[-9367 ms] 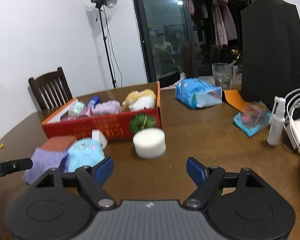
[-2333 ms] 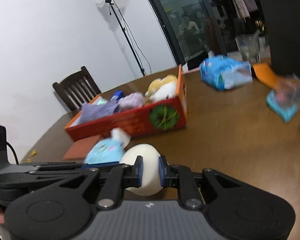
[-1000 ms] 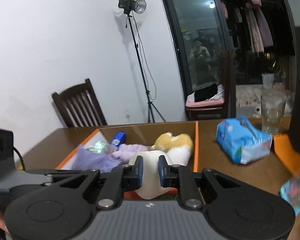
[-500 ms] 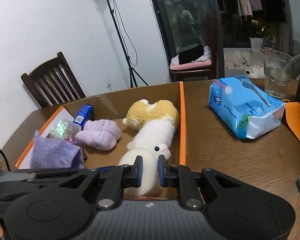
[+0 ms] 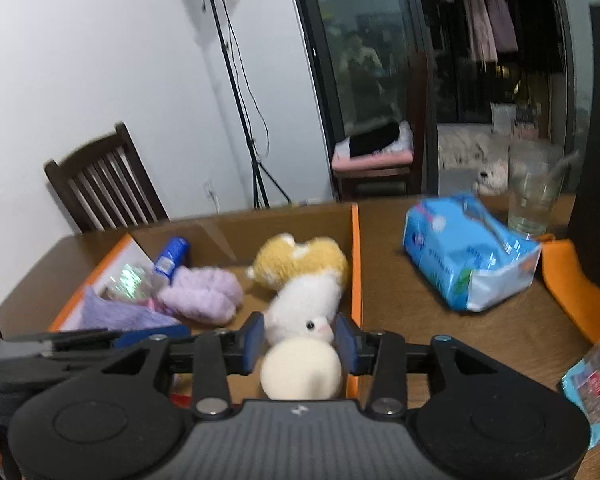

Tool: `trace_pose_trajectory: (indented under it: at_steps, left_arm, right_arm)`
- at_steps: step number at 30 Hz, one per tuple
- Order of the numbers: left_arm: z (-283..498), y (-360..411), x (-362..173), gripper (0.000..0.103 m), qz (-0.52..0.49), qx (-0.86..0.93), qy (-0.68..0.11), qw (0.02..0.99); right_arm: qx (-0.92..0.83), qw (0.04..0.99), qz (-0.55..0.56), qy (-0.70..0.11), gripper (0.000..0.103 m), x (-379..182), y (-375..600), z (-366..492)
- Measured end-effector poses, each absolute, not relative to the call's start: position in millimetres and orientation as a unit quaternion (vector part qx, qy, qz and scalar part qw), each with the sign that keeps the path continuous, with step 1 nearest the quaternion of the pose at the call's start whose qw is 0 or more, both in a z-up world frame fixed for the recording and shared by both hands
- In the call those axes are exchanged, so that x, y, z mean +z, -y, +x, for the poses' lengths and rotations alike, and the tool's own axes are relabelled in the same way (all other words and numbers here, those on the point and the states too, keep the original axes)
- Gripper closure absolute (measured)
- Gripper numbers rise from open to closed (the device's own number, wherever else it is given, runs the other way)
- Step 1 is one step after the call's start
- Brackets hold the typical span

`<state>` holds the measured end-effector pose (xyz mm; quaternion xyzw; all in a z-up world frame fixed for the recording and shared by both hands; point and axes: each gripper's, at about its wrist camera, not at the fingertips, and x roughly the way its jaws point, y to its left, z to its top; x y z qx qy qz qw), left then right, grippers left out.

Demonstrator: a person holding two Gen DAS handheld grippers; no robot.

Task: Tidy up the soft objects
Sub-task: 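Carry the white sponge into the box and release it beside the lamb, then move the right gripper to the orange sponge and grasp it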

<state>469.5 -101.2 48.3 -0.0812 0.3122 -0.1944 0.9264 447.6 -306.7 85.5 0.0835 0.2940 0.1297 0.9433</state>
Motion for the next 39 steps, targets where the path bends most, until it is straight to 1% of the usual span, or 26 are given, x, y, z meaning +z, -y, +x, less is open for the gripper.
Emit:
trace_pose_trajectory:
  at_steps: [1,3,4,5,6,7,9,11,12,22,27,31,34,36,37,39]
  left_arm:
    - [458.8,99.6,51.8,0.048,-0.074,-0.192,-0.303,0.931]
    - [434.0,96.2,59.0,0.035,-0.047,-0.181,-0.278,0.942]
    - [420.2,94.6,62.5,0.031,-0.031,-0.170,-0.263,0.949]
    - [407.5,93.1,65.2,0.023,-0.015,-0.161,-0.248,0.955]
    - [393.3,90.6,67.5,0.018,0.000,-0.152,-0.232,0.961]
    - [376.9,87.8,68.7,0.016,0.015,-0.141,-0.215,0.966]
    - [350.8,80.6,69.4,0.009,0.031,-0.125,-0.195,0.972]
    - [329.8,67.8,69.8,0.004,0.026,-0.116,-0.190,0.975]
    - [317.3,60.4,68.2,0.004,0.018,-0.112,-0.189,0.975]
    - [230.6,9.0,30.5,0.000,-0.015,-0.068,-0.226,0.972]
    - [217.9,-5.6,18.3,0.000,-0.031,-0.057,-0.244,0.967]
    - [217.2,-13.3,17.7,0.000,-0.037,-0.064,-0.251,0.965]
    - [219.8,-18.5,17.0,0.000,-0.039,-0.075,-0.244,0.966]
    - [225.8,-22.2,16.4,0.000,-0.040,-0.078,-0.241,0.967]
    - [230.8,-24.0,17.2,0.001,-0.041,-0.078,-0.241,0.967]
    - [243.4,-29.4,19.8,0.001,-0.044,-0.075,-0.243,0.966]
  right_arm:
    - [0.131,0.947,0.081,-0.280,0.044,92.5,307.0,438.8]
    - [0.133,0.956,0.079,-0.251,0.025,103.4,307.1,420.7]
    - [0.132,0.959,0.076,-0.237,0.021,107.5,306.7,410.1]
    - [0.132,0.963,0.070,-0.226,0.015,110.8,305.5,399.3]
    - [0.132,0.966,0.060,-0.214,0.014,113.0,303.8,387.9]
    - [0.134,0.969,0.050,-0.201,0.014,114.7,302.3,378.1]
    - [0.134,0.975,0.028,-0.178,0.012,115.9,298.8,356.1]
    - [0.128,0.978,0.016,-0.163,0.009,115.0,296.5,335.3]
    - [0.125,0.979,0.017,-0.159,0.007,113.3,296.1,324.4]
    - [0.140,0.971,0.026,-0.194,0.007,71.8,284.7,237.9]
    - [0.157,0.962,0.026,-0.224,0.007,46.8,271.7,211.1]
    - [0.160,0.959,0.013,-0.235,0.008,43.0,258.5,205.3]
    - [0.167,0.957,0.018,-0.238,0.011,46.0,253.1,207.4]
    - [0.175,0.954,0.026,-0.241,0.017,47.1,249.6,211.9]
    - [0.175,0.954,0.030,-0.241,0.018,47.4,247.4,214.7]
    - [0.171,0.953,0.036,-0.246,0.025,47.8,242.2,222.5]
